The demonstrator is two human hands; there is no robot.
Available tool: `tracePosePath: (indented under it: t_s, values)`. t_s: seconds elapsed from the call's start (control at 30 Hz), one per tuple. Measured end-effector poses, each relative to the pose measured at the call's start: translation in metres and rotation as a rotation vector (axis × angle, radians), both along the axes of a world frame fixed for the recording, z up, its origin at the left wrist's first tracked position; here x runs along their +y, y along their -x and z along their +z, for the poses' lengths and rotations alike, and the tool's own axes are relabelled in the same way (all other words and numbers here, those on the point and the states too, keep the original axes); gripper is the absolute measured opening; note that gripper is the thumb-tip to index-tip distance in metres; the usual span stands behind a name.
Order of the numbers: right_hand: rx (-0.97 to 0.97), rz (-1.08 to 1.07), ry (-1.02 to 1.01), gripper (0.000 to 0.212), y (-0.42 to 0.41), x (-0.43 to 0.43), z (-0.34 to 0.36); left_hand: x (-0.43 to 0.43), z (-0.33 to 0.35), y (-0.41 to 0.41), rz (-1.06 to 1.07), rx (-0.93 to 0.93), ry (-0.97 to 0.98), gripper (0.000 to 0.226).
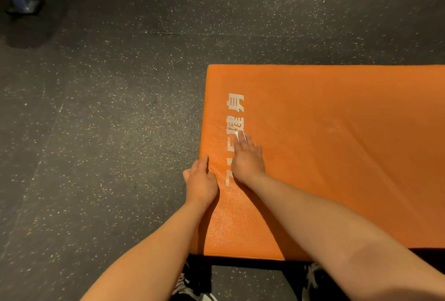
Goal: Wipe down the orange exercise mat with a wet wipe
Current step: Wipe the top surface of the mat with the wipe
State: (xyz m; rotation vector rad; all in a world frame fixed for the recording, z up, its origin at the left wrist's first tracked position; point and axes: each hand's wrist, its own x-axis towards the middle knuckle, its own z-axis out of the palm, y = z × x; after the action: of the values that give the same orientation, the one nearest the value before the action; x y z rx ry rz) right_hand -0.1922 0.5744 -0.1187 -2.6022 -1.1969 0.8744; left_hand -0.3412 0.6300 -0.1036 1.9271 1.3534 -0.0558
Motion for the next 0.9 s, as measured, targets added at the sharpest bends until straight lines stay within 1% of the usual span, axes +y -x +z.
tracePosePath:
  t_s: [0.07, 0.17, 0.2, 0.27, 0.3, 0.37, 0.43, 0.5, 0.57, 0.63, 0.67, 0.73, 0.8, 0.87, 0.9]
  values:
    - [0.060, 0.050, -0.060, 0.076, 0.011, 0.005, 0.000, 0.001, -0.002, -0.002, 0.024, -0.010, -0.005, 0.057]
    - [0.200, 0.256, -0.161, 0.063, 0.031, 0.009, -0.001, 0.003, -0.006, -0.004, 0.077, -0.021, 0.012, 0.055]
    - [0.214, 0.314, -0.163, 0.061, 0.029, 0.010, -0.002, 0.004, -0.006, -0.005, 0.089, -0.023, 0.013, 0.054]
    - [0.152, 0.361, -0.147, 0.064, 0.013, 0.014, -0.004, 0.006, -0.009, -0.006, 0.073, -0.008, -0.008, 0.053]
    - [0.104, 0.335, -0.133, 0.069, 0.005, 0.015, -0.005, 0.007, -0.010, -0.006, 0.058, 0.004, -0.019, 0.053]
    - [0.031, 0.183, -0.087, 0.078, -0.006, 0.016, -0.007, 0.011, -0.013, -0.007, 0.038, 0.012, -0.030, 0.054]
    - [0.009, 0.090, -0.073, 0.079, -0.001, 0.014, -0.006, 0.011, -0.016, -0.008, 0.019, 0.019, -0.033, 0.055]
    - [0.078, 0.148, -0.123, 0.071, 0.018, 0.007, -0.008, 0.011, -0.018, -0.010, 0.008, 0.018, -0.030, 0.056]
    - [0.167, 0.284, -0.184, 0.060, 0.033, -0.003, -0.008, 0.010, -0.020, -0.010, 0.013, 0.002, -0.017, 0.056]
    - [0.181, 0.369, -0.214, 0.055, 0.031, -0.010, -0.009, 0.009, -0.019, -0.010, -0.001, -0.007, -0.014, 0.056]
    - [0.149, 0.372, -0.216, 0.054, 0.025, -0.010, -0.009, 0.009, -0.017, -0.011, -0.018, 0.000, -0.016, 0.056]
    - [0.051, 0.287, -0.176, 0.060, 0.011, -0.009, -0.010, 0.007, -0.014, -0.011, -0.064, 0.048, -0.042, 0.058]
    - [-0.016, 0.137, -0.109, 0.067, 0.005, -0.008, -0.008, 0.006, -0.011, -0.012, -0.109, 0.109, -0.083, 0.059]
    - [0.005, 0.063, -0.113, 0.067, 0.013, -0.008, -0.006, 0.004, -0.011, -0.013, -0.131, 0.138, -0.098, 0.059]
    - [0.048, 0.079, -0.140, 0.065, 0.021, -0.008, -0.005, 0.003, -0.011, -0.014, -0.130, 0.134, -0.089, 0.059]
